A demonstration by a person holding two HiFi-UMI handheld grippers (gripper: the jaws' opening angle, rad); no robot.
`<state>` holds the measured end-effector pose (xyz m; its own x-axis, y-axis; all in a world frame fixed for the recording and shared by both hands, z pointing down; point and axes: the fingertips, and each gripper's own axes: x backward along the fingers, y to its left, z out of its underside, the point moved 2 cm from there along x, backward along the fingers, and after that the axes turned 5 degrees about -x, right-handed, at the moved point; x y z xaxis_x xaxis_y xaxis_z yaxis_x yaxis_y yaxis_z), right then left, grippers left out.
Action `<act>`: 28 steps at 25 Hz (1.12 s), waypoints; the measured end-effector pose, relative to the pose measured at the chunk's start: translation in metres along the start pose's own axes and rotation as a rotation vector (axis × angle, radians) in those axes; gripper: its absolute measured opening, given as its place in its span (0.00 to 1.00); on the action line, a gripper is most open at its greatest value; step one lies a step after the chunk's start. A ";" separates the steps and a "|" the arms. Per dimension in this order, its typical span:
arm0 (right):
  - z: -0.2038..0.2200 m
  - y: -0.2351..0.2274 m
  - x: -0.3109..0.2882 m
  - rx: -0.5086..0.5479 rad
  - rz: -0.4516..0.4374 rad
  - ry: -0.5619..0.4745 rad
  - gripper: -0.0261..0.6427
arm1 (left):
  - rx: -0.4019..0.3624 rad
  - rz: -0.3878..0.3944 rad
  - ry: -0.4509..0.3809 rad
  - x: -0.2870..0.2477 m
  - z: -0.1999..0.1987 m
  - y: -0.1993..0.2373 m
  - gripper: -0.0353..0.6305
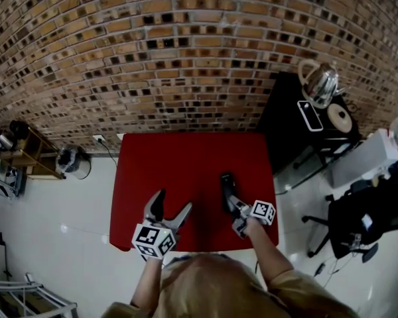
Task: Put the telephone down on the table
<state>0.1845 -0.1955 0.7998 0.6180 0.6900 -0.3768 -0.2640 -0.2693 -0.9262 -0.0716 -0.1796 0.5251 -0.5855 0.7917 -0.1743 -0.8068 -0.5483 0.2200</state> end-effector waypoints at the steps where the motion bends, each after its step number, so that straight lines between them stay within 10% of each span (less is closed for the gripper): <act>1: -0.005 -0.003 0.002 0.003 0.011 -0.019 0.40 | -0.003 0.004 0.000 0.000 0.000 0.000 0.64; 16: -0.034 -0.008 0.051 0.051 0.120 -0.251 0.58 | -0.003 0.053 0.011 -0.006 0.004 0.002 0.64; 19: -0.037 0.024 0.068 0.247 0.110 -0.277 0.65 | 0.001 0.065 0.014 -0.008 0.006 -0.001 0.64; 24: -0.029 0.147 0.088 0.917 0.045 -0.392 0.75 | -0.022 0.061 0.007 -0.006 0.005 0.003 0.64; 28: -0.010 0.223 0.094 1.153 0.017 -0.467 0.74 | -0.042 0.035 -0.012 -0.005 -0.003 0.010 0.64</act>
<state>0.1913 -0.1975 0.5582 0.3485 0.9285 -0.1279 -0.9113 0.3038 -0.2781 -0.0770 -0.1898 0.5255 -0.6128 0.7747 -0.1560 -0.7885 -0.5863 0.1858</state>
